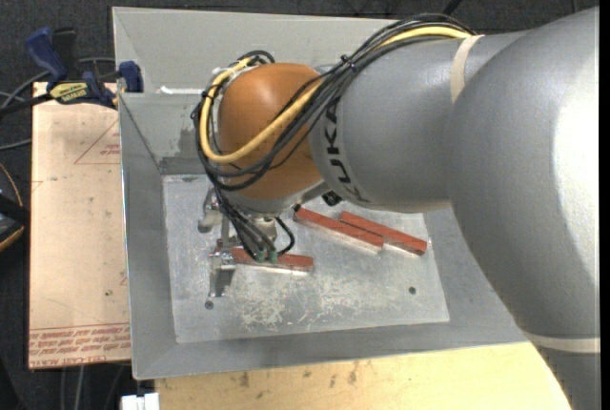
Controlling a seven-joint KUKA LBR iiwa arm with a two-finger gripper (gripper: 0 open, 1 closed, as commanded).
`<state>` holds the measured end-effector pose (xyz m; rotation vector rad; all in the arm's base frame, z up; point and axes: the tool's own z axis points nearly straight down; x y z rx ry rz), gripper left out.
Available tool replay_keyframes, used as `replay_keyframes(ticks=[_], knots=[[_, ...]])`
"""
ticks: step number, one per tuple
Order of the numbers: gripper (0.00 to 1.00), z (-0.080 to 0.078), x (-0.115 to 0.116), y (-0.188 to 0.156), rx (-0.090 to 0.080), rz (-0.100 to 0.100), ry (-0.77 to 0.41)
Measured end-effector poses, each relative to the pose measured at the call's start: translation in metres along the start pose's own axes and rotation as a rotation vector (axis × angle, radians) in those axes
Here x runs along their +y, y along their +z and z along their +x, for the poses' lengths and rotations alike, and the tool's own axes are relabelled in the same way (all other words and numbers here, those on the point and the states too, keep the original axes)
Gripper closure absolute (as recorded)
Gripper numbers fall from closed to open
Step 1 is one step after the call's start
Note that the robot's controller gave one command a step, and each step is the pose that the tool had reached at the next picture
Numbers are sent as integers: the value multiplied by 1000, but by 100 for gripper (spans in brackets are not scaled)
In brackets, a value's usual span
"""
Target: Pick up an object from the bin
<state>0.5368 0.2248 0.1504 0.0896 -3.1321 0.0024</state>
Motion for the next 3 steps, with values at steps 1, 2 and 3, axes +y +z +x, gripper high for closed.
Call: replay_keyframes(ticks=[1, 2, 3], knots=[[0, -3, 0, -4, -8, -2, 2], [100, -21, -41, 70, -17, -5, -37], [100, -21, -41, 70, -17, -5, -37]])
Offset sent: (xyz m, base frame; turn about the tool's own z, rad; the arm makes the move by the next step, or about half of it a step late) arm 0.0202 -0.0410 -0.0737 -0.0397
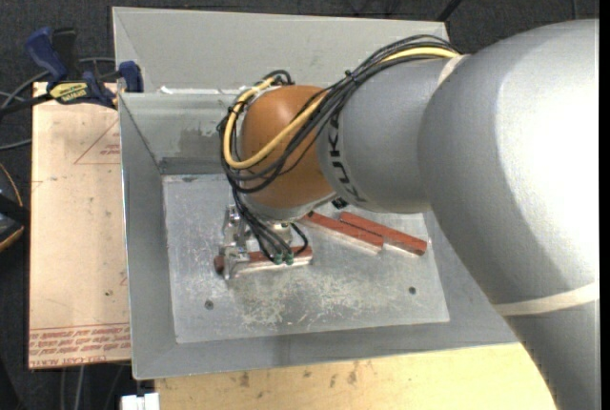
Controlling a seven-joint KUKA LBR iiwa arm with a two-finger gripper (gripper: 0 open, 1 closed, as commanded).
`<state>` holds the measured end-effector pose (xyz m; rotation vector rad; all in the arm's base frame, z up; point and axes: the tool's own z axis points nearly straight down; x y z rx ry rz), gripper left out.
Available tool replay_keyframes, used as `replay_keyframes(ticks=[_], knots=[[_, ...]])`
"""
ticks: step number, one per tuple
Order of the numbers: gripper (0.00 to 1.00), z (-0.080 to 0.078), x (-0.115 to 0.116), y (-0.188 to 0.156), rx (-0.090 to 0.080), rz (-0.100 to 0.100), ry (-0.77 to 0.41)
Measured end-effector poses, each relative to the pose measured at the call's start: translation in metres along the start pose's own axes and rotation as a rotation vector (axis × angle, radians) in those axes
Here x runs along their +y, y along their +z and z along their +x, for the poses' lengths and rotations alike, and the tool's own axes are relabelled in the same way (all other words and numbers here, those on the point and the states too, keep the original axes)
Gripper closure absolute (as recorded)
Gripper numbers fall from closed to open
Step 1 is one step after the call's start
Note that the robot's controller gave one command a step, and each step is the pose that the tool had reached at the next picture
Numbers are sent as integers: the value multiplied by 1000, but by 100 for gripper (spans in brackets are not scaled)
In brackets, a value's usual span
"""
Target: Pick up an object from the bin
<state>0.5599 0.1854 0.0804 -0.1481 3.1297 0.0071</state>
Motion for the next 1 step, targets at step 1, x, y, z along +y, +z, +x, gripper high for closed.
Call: replay_keyframes(ticks=[1], knots=[[100, -11, -16, -183, -3, 2, 38]])
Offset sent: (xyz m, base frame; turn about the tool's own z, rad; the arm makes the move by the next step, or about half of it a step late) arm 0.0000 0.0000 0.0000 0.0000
